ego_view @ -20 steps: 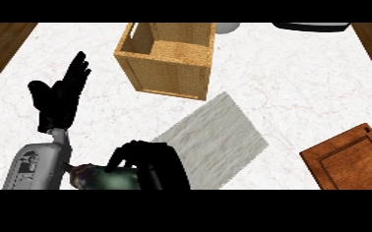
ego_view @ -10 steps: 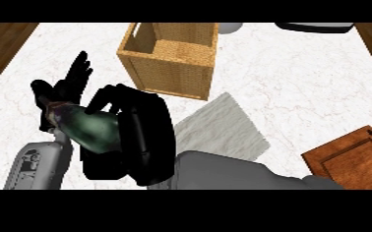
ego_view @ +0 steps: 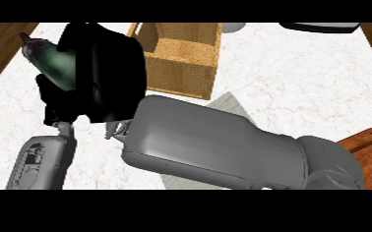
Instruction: Pick the eggplant from the placemat and place it in the basket
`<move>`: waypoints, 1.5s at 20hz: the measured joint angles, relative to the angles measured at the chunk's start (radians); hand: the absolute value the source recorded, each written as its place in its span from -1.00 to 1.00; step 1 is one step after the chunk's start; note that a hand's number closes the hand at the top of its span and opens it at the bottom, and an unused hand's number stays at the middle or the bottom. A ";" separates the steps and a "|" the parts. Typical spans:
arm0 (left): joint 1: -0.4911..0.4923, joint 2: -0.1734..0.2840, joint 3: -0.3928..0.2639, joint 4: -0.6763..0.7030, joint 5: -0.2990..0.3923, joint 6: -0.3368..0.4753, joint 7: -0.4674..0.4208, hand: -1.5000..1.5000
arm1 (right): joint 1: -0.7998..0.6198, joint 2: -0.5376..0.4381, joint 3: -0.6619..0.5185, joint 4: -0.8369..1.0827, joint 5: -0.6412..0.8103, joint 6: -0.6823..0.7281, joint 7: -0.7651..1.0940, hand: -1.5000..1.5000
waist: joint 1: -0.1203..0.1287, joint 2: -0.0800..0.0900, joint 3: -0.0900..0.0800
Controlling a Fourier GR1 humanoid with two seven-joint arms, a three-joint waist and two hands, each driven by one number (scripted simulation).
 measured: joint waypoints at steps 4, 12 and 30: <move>-0.007 0.003 0.002 0.007 -0.002 -0.001 -0.003 0.00 | -0.090 0.000 0.023 0.115 -0.076 -0.004 0.005 1.00 | 0.006 0.005 0.000; -0.005 0.003 0.003 0.000 0.002 -0.006 -0.004 0.00 | -0.140 0.003 0.060 0.309 -0.224 -0.031 -0.030 1.00 | 0.012 0.015 0.001; 0.032 0.012 0.023 -0.021 0.009 -0.007 -0.014 0.00 | -0.144 -0.003 0.200 0.551 -0.326 0.079 -0.287 1.00 | -0.021 0.009 0.001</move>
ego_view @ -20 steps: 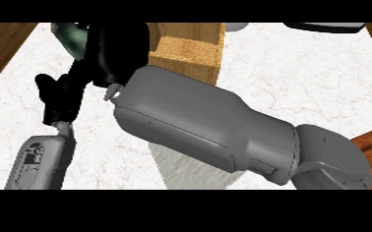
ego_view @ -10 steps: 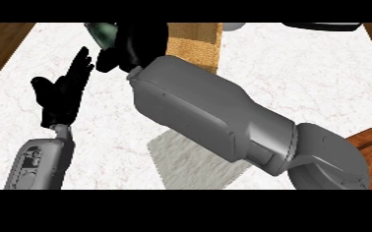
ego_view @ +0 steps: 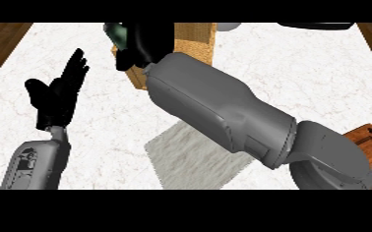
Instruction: Pick the eggplant from the placemat and place it in the basket
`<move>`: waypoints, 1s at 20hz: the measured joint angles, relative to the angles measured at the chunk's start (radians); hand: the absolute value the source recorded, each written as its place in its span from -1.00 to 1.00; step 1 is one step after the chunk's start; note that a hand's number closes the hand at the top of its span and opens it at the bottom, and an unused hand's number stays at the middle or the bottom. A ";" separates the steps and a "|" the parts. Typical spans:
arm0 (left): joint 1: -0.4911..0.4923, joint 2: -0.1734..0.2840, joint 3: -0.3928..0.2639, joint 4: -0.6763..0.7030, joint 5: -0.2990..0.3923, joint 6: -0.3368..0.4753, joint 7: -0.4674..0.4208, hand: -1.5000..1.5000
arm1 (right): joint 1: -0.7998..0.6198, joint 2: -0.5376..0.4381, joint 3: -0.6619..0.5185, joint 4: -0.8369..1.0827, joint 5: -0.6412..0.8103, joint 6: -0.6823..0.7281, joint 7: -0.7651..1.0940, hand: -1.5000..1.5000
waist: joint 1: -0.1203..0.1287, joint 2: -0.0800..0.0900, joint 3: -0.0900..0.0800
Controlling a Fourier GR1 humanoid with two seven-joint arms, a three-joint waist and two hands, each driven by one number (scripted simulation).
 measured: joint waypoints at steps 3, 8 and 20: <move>-0.003 0.000 0.001 -0.007 -0.001 0.005 0.008 0.00 | -0.038 0.004 0.079 0.054 0.066 0.068 -0.031 1.00 | -0.004 -0.002 0.001; -0.006 -0.004 -0.006 -0.005 -0.010 0.009 0.010 0.00 | -0.094 0.006 0.130 0.115 0.116 0.155 -0.059 1.00 | 0.000 0.000 0.003; -0.001 -0.003 -0.012 -0.020 -0.006 -0.007 0.004 0.00 | -0.127 0.004 0.095 0.209 0.074 0.366 -0.086 1.00 | 0.015 0.006 0.003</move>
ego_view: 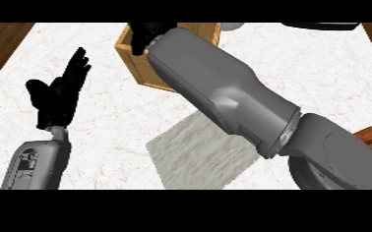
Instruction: Pick the eggplant from the placemat and place it in the basket
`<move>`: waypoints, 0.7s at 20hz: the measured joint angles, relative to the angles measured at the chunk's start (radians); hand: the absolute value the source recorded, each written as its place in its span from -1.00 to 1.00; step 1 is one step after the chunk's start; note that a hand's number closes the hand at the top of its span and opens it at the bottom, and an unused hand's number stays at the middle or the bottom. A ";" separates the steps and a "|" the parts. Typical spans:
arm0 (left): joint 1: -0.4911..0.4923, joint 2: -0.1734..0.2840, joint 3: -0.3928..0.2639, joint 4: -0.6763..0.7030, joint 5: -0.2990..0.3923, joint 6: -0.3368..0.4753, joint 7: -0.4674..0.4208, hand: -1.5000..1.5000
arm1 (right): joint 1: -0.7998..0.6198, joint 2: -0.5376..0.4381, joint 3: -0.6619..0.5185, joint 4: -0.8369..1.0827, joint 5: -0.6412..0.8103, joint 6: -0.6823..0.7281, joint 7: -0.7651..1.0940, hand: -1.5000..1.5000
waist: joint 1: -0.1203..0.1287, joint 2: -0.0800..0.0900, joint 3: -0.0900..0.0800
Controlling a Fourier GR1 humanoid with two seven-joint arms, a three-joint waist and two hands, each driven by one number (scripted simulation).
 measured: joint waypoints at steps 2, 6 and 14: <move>-0.006 -0.005 -0.002 -0.001 -0.006 0.009 0.008 0.00 | 0.001 -0.002 -0.008 0.007 -0.013 0.046 -0.009 1.00 | 0.000 -0.001 0.001; -0.004 -0.003 0.002 -0.013 0.001 0.005 0.020 0.00 | 0.025 -0.005 -0.019 0.018 -0.022 0.065 -0.034 1.00 | -0.002 -0.004 0.002; 0.007 0.003 0.005 -0.018 0.003 -0.004 0.010 0.00 | 0.051 -0.008 -0.020 0.050 -0.008 0.053 -0.070 1.00 | 0.003 -0.004 0.003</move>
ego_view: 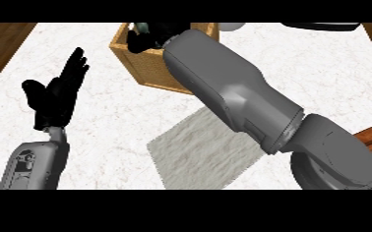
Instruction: Pick the eggplant from the placemat and place it in the basket
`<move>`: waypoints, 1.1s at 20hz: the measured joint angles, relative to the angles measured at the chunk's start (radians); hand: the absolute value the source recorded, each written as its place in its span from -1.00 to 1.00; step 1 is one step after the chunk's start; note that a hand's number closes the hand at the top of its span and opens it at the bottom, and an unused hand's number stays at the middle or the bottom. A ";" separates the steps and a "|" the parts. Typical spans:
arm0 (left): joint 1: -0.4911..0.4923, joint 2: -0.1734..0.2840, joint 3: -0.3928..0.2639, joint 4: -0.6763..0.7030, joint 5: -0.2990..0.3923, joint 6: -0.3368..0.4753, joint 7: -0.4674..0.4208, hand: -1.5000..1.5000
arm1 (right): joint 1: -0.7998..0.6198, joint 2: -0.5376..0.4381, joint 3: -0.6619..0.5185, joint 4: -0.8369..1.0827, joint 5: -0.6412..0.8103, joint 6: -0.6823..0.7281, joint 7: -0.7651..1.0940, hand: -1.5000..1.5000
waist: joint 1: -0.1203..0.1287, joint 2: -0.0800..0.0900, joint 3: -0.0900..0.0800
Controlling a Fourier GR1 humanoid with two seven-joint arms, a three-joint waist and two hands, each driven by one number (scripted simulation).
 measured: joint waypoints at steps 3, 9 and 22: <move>-0.007 -0.004 0.000 0.011 0.000 0.001 -0.003 0.00 | 0.018 0.000 0.010 0.011 0.013 0.001 -0.007 1.00 | -0.002 0.001 0.000; -0.016 -0.016 -0.007 0.035 -0.008 0.006 -0.013 0.00 | 0.041 0.003 0.022 0.022 0.029 0.012 0.000 1.00 | 0.002 0.004 0.000; -0.029 -0.022 -0.013 0.031 -0.016 0.011 -0.007 0.00 | 0.096 -0.005 0.005 0.027 0.013 0.071 -0.030 1.00 | 0.008 0.000 0.001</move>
